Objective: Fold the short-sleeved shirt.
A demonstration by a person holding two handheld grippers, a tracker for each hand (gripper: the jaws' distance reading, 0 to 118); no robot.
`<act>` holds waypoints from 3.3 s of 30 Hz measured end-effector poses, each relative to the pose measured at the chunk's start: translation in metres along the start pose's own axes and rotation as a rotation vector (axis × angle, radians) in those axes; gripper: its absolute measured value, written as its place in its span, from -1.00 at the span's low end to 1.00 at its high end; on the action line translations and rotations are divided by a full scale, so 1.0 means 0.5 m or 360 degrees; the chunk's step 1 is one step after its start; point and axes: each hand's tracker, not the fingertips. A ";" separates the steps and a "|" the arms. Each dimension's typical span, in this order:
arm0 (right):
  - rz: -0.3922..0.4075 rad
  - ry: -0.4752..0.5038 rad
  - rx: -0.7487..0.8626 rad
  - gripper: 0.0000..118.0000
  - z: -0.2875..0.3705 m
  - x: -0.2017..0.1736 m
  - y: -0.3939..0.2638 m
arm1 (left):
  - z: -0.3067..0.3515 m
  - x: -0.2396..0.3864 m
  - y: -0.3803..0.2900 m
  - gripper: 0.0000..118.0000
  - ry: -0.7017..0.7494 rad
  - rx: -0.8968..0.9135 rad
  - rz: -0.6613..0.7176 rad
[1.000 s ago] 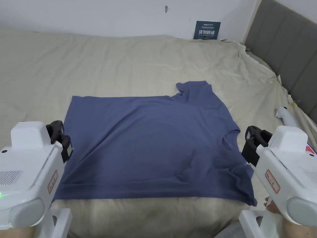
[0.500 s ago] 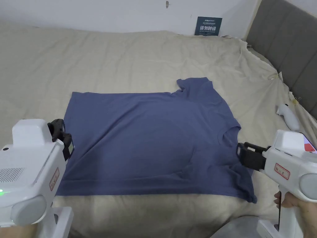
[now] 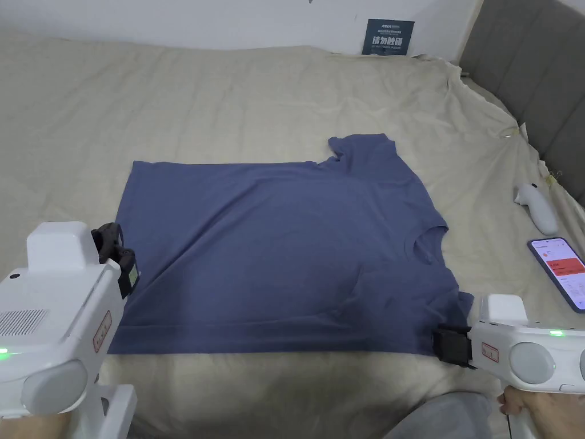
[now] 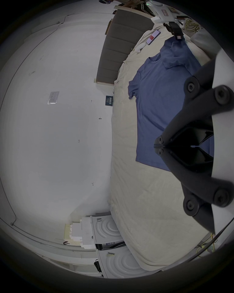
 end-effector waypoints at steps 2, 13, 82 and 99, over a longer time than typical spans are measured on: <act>-0.0033 0.0019 -0.0004 -0.44 -0.003 0.001 0.000 | -0.001 0.000 -0.003 -1.00 0.0000 -0.0008 0.0001; -0.0057 0.0090 0.0067 -0.98 0.014 0.025 0.017 | -0.031 -0.027 -0.005 -0.55 0.0027 -0.0247 0.0069; -0.0303 -0.0137 0.0009 -0.98 -0.251 0.004 0.429 | -0.529 -0.086 0.009 -1.00 0.0287 -0.0934 -0.0120; -0.0178 -0.0129 0.0518 0.76 -0.041 0.024 0.438 | -0.388 -0.131 0.124 0.86 0.0397 -0.0468 0.0154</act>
